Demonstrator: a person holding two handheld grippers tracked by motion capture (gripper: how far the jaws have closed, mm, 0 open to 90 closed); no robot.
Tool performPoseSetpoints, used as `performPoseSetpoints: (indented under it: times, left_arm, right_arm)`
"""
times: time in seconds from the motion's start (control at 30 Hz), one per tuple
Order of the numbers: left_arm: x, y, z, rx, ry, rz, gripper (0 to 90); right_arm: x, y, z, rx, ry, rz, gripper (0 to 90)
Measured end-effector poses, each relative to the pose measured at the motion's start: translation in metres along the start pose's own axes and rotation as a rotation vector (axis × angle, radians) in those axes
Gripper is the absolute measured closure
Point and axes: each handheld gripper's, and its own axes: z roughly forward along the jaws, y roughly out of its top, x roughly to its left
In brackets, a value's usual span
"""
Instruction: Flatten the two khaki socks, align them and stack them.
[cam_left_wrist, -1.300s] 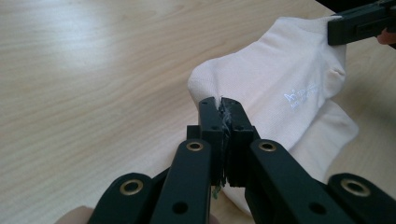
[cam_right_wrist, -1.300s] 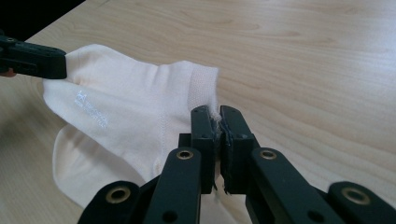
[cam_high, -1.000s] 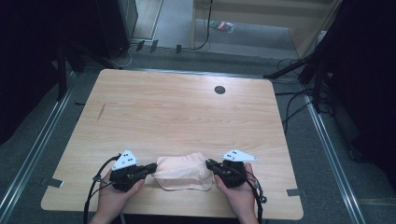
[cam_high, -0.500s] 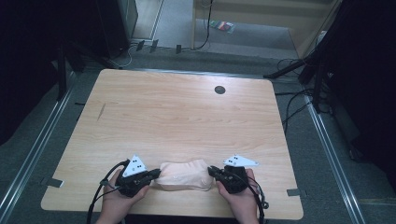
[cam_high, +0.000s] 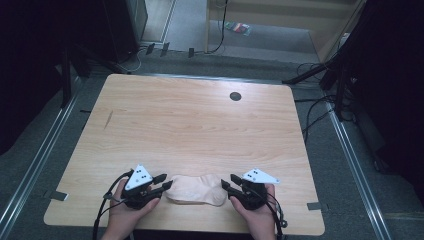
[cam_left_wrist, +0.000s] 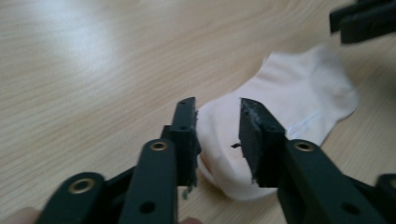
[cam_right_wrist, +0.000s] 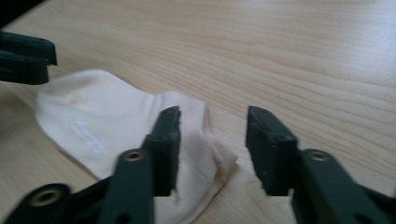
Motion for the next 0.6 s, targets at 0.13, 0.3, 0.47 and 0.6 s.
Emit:
performPoseSetpoints:
  times: [0.13,0.3,0.47,0.6]
  left_arm:
    - [-0.001,-0.001,0.007,0.062,-0.067,0.0,86.9]
    - [-0.015,-0.01,0.026,0.194,-0.117,0.069,86.4]
    - [-0.014,-0.012,0.033,0.192,-0.088,0.074,80.2]
    - [-0.007,-0.01,0.035,0.183,-0.06,0.07,80.0]
  right_arm:
    - [0.007,-0.006,0.0,0.024,0.038,-0.004,79.2]
    - [0.015,-0.014,0.02,0.12,0.008,-0.061,83.0]
    - [0.012,-0.017,0.027,0.142,-0.014,-0.056,86.6]
    - [0.006,-0.015,0.03,0.128,-0.025,-0.041,90.0]
